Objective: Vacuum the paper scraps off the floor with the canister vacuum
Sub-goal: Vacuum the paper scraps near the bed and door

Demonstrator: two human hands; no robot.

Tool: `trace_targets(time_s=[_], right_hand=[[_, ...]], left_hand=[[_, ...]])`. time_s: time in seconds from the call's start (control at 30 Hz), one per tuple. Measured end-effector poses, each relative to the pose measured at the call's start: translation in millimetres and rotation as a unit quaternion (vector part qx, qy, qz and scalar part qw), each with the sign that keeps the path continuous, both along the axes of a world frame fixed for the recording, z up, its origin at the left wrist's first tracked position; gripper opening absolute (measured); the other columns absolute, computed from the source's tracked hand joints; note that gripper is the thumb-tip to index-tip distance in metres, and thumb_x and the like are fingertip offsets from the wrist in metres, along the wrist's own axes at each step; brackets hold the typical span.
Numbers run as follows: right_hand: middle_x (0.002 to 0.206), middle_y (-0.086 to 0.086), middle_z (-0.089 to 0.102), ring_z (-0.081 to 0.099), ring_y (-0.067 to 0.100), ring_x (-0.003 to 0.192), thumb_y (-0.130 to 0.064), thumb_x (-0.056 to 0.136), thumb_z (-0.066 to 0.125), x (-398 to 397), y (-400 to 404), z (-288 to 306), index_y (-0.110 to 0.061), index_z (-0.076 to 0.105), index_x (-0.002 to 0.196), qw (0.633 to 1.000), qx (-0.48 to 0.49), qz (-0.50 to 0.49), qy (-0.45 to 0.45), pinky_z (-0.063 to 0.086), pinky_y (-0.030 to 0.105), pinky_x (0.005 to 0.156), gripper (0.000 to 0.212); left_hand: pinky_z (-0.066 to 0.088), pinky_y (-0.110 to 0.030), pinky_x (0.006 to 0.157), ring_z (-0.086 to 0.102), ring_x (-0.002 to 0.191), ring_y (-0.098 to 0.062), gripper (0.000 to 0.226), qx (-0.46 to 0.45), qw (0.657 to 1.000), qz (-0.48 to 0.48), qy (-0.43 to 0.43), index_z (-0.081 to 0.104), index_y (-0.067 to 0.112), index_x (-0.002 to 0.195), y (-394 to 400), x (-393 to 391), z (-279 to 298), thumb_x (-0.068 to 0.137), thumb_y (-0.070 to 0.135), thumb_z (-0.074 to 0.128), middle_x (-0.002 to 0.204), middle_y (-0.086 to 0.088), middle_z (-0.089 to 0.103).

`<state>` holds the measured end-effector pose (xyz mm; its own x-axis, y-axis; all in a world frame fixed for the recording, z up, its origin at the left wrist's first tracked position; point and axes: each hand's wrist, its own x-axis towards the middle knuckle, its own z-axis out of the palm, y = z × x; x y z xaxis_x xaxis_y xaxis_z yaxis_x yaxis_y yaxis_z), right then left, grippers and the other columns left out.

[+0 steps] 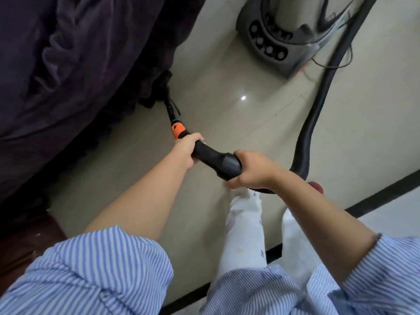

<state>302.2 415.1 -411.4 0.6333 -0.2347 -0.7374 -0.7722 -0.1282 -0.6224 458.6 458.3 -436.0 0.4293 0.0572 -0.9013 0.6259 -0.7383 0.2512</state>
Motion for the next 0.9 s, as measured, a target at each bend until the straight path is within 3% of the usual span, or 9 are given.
trace_targets(time_s=[0.1, 0.2, 0.43, 0.53, 0.67, 0.77, 0.9], right_hand=[[0.079, -0.002, 0.056, 0.058, 0.020, 0.074, -0.027, 0.069, 0.074, -40.6, -14.9, 24.6, -0.016, 0.050, 0.091, 1.000, -0.007, -0.026, 0.004, 0.048, 0.032, 0.063, 0.035], [0.072, -0.009, 0.052, 0.052, 0.008, 0.063, -0.030, 0.069, 0.074, -88.9, -18.9, 53.0, -0.021, 0.046, 0.085, 0.999, -0.024, -0.020, 0.016, 0.039, 0.022, 0.051, 0.034], [0.080, -0.002, 0.063, 0.063, 0.013, 0.069, -0.033, 0.066, 0.077, -222.3, -30.5, 127.1, -0.023, 0.050, 0.084, 0.997, -0.042, -0.016, 0.063, 0.053, 0.028, 0.061, 0.033], [0.078, -0.007, 0.062, 0.062, 0.007, 0.065, -0.031, 0.065, 0.078, -265.0, -39.0, 140.7, -0.029, 0.047, 0.078, 0.996, -0.040, -0.020, 0.077, 0.046, 0.017, 0.052, 0.033], [0.076, -0.009, 0.058, 0.058, 0.006, 0.067, -0.030, 0.065, 0.079, -287.1, -45.9, 135.8, -0.030, 0.045, 0.075, 0.995, -0.056, -0.014, 0.077, 0.045, 0.017, 0.054, 0.035], [0.074, -0.007, 0.059, 0.059, 0.013, 0.070, -0.032, 0.063, 0.078, -286.2, -56.0, 127.5, -0.025, 0.051, 0.079, 0.993, -0.097, -0.017, 0.067, 0.049, 0.025, 0.060, 0.033], [0.071, -0.010, 0.057, 0.056, 0.008, 0.067, -0.033, 0.064, 0.078, -275.8, -62.6, 110.3, -0.030, 0.046, 0.076, 0.993, -0.102, -0.006, 0.056, 0.043, 0.019, 0.057, 0.034]], left_hand=[[0.046, -0.025, 0.055, 0.052, 0.060, -0.015, 0.021, -0.036, 0.999, 0.023, -0.025, 0.039, 0.010, 0.078, -10.5, -39.4, 10.2, 0.083, 0.002, 0.057, 0.069, -0.005, 0.051], [0.046, -0.026, 0.057, 0.052, 0.063, -0.017, 0.026, -0.057, 0.998, 0.024, -0.003, 0.036, 0.014, 0.074, -12.4, -88.6, 26.6, 0.083, 0.004, 0.058, 0.073, -0.007, 0.051], [0.047, -0.027, 0.054, 0.051, 0.065, -0.016, 0.020, -0.091, 0.993, -0.002, 0.078, 0.042, 0.010, 0.075, -30.0, -225.9, 74.7, 0.085, 0.005, 0.058, 0.073, -0.007, 0.049], [0.049, -0.028, 0.056, 0.052, 0.066, -0.017, 0.016, -0.105, 0.988, -0.003, 0.111, 0.045, 0.008, 0.077, -36.6, -270.5, 78.1, 0.085, 0.005, 0.058, 0.073, -0.008, 0.050], [0.047, -0.027, 0.054, 0.051, 0.064, -0.017, 0.012, -0.110, 0.986, -0.014, 0.125, 0.047, 0.005, 0.090, -45.0, -293.1, 73.4, 0.085, 0.004, 0.058, 0.073, -0.008, 0.050], [0.048, -0.027, 0.055, 0.052, 0.065, -0.017, 0.011, -0.121, 0.985, -0.008, 0.122, 0.047, 0.004, 0.088, -55.4, -288.9, 68.9, 0.085, 0.004, 0.057, 0.073, -0.008, 0.051], [0.051, -0.031, 0.067, 0.055, 0.070, -0.018, 0.019, -0.115, 0.986, -0.022, 0.115, 0.045, 0.003, 0.099, -62.1, -275.9, 57.3, 0.086, 0.006, 0.058, 0.077, -0.008, 0.052]])
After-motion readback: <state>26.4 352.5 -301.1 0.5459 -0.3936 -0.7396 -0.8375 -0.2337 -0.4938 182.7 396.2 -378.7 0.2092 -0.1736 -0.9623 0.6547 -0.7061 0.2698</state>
